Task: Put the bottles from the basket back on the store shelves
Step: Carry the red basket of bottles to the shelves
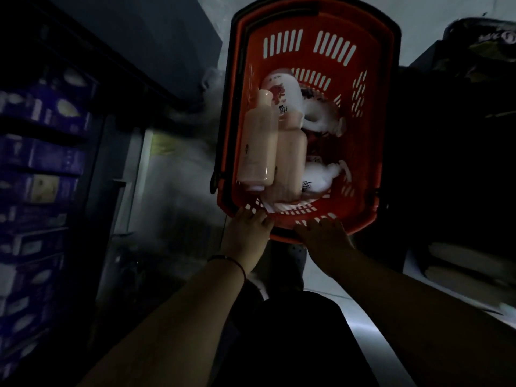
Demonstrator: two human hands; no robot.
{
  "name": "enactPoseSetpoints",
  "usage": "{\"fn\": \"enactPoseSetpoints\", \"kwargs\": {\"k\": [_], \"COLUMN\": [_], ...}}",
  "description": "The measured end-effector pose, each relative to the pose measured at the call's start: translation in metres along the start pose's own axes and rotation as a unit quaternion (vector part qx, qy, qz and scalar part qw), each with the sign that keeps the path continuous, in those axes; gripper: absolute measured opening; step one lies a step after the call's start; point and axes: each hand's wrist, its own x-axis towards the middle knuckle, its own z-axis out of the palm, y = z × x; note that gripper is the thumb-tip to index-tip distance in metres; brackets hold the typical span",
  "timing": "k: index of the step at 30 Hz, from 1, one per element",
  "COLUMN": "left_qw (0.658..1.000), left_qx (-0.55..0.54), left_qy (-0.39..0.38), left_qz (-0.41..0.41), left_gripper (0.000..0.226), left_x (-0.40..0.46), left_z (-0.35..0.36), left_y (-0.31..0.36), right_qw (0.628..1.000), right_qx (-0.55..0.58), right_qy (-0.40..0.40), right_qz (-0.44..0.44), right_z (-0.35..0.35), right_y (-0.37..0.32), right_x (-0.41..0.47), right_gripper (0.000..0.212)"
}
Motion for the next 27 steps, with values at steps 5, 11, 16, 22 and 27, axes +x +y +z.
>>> {"fn": "enactPoseSetpoints", "kwargs": {"k": [5, 11, 16, 22, 27], "left_qw": [0.999, 0.987, 0.988, 0.967, 0.956], "left_qx": [-0.024, -0.119, -0.094, -0.141, -0.153], "left_qy": [-0.013, -0.017, 0.009, 0.056, 0.068], "left_qz": [-0.033, -0.107, -0.119, -0.207, -0.242], "left_gripper": [0.038, 0.036, 0.044, 0.021, 0.036], "left_x": [-0.054, -0.117, -0.159, -0.210, -0.248], "left_z": [0.029, 0.058, 0.098, 0.123, 0.152], "left_y": [0.012, 0.039, 0.076, 0.136, 0.185], "right_qw": [0.992, 0.983, 0.970, 0.954, 0.934], "right_qx": [-0.003, -0.023, -0.051, -0.120, -0.162], "right_qy": [-0.128, -0.166, -0.207, -0.217, -0.251], "right_qz": [-0.018, -0.078, -0.114, -0.168, -0.196], "right_z": [0.028, 0.059, 0.084, 0.119, 0.150], "right_y": [-0.023, -0.047, -0.051, -0.047, -0.043], "right_x": [-0.034, -0.075, -0.109, -0.151, -0.187], "right_gripper": [0.058, 0.063, 0.056, 0.054, 0.058]}}
